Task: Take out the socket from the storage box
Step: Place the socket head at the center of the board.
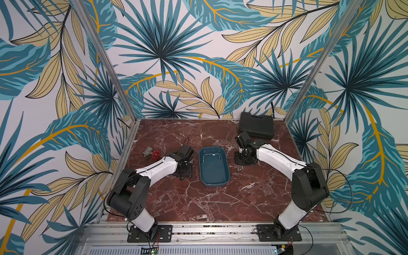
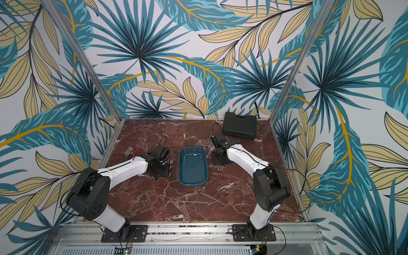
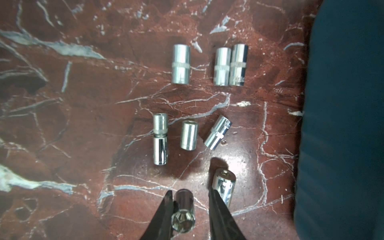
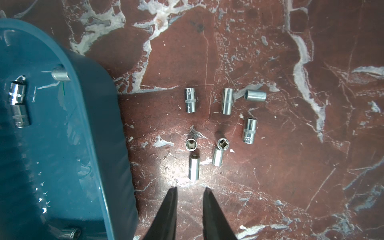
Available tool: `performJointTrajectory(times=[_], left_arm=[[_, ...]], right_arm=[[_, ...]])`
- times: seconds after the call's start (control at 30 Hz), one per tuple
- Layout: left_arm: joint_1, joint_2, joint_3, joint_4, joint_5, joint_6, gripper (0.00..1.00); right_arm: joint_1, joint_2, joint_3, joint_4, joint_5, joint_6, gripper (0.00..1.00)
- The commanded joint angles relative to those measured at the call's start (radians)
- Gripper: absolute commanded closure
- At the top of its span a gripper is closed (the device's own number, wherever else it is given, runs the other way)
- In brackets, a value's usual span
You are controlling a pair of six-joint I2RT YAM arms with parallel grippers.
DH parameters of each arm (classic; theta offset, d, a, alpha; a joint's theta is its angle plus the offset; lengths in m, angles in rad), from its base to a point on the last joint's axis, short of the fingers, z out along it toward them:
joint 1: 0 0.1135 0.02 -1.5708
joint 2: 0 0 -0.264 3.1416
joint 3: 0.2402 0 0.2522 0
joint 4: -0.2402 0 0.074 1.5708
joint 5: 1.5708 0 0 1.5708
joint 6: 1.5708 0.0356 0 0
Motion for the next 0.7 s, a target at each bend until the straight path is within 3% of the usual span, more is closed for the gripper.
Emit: performJointTrajectory(times=[0.0,0.23,0.67], left_arm=[[0.003,-0.021,-0.036,-0.004,-0.005,-0.003,0.67],[0.004,-0.050,-0.061,0.018,0.055,0.021,0.56],[0.011,-0.050,-0.057,0.002,0.129,0.059,0.55]], right_arm=[[-0.001,0.006,-0.008,-0.014,0.004,-0.006,0.76],[-0.001,0.012,-0.005,-0.011,-0.005,-0.008,0.76],[0.000,0.003,-0.004,-0.006,-0.024,-0.024,0.76]])
